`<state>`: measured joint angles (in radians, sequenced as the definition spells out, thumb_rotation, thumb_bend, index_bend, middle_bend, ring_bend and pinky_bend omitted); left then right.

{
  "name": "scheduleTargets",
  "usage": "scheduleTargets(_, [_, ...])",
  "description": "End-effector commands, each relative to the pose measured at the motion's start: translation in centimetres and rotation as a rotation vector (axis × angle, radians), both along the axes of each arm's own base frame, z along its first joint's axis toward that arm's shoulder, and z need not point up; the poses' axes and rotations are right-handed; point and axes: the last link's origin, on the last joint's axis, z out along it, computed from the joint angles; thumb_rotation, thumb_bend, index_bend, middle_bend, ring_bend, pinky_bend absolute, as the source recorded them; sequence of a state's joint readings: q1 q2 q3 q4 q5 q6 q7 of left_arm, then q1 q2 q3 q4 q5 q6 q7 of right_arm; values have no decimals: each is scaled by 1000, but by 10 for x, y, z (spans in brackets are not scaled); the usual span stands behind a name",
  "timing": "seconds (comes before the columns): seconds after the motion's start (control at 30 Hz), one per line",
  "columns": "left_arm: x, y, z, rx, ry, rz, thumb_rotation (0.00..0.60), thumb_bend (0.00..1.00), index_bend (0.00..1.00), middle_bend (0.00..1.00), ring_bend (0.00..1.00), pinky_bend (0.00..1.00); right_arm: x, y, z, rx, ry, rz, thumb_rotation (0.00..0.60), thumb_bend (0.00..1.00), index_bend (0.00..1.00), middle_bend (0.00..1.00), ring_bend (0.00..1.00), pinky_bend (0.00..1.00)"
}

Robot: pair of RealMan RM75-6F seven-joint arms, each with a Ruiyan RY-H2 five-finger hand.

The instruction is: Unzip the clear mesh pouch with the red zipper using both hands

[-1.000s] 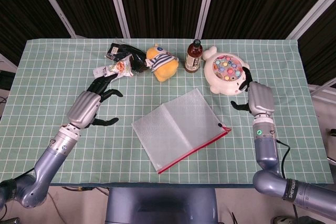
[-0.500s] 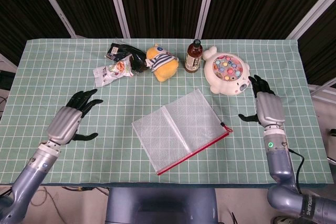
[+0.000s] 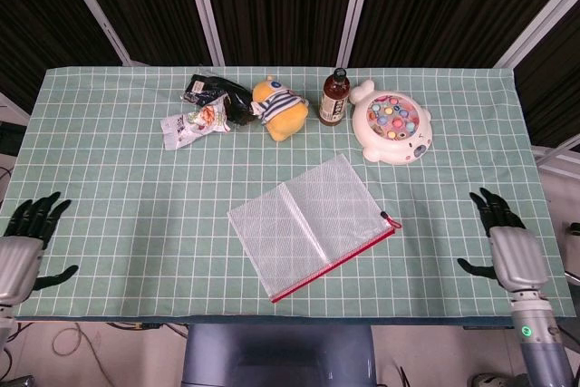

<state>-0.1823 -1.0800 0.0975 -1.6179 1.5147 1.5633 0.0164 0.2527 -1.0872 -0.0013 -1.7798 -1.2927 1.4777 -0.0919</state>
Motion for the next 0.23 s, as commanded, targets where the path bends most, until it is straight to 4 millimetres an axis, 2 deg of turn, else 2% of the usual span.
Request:
scheduleTargets(0.03, [-18, -17, 11, 67, -8, 16, 600, 46, 0, 0, 0, 0, -21, 18, 13, -72, 3, -1, 600, 124, 0, 0, 0, 222])
scheduleTargets(0.23, [-20, -20, 13, 122, -7, -17, 600, 46, 0, 0, 0, 0, -30, 18, 14, -130, 19, 0, 600, 125, 0, 0, 0, 222])
